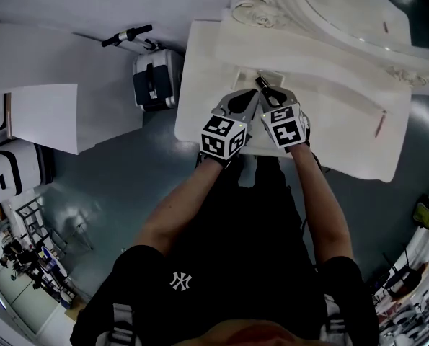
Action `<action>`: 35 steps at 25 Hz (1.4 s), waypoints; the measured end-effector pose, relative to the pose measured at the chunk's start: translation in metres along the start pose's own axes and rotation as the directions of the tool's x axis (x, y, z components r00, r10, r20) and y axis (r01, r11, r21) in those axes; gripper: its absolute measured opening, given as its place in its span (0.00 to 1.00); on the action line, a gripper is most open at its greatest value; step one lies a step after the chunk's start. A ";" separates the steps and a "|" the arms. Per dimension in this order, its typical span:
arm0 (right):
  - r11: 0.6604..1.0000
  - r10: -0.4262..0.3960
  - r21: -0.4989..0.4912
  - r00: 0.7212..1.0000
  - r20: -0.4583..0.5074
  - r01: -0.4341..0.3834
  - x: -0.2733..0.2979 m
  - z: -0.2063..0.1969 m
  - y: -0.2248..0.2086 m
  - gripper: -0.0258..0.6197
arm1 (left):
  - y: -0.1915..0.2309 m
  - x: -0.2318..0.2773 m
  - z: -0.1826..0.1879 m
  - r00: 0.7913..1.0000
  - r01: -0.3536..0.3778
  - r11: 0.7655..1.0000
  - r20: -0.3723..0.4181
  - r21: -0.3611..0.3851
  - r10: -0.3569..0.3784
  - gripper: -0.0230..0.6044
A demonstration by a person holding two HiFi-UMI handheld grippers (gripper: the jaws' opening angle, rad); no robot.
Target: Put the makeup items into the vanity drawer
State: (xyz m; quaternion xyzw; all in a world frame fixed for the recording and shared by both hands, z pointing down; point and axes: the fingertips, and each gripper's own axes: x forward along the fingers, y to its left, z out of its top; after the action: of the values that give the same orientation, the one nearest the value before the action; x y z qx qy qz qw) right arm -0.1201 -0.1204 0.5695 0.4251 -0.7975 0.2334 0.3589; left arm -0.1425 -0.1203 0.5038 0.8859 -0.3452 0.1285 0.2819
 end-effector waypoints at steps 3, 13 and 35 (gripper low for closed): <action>0.998 -0.044 0.042 0.998 0.045 0.043 -0.017 0.002 -0.011 0.11 | -0.014 0.005 0.002 1.000 0.027 1.000 -0.002 0.015 -0.027 0.04; 0.972 -0.170 0.183 0.978 0.122 0.146 -0.082 -0.022 -0.049 0.08 | -0.079 0.028 0.007 0.989 0.145 0.987 -0.017 0.074 -0.144 0.04; 0.807 -0.446 0.478 0.889 0.108 0.347 -0.206 -0.125 -0.165 0.08 | -0.241 0.120 -0.001 0.898 0.436 0.888 -0.133 0.146 -0.419 0.04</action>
State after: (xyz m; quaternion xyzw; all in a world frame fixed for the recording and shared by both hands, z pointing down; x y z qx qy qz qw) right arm 0.1446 -0.0173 0.5009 0.6762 -0.6493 0.2818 0.2043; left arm 0.1098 -0.0389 0.4559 0.9537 -0.1150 0.1360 0.2425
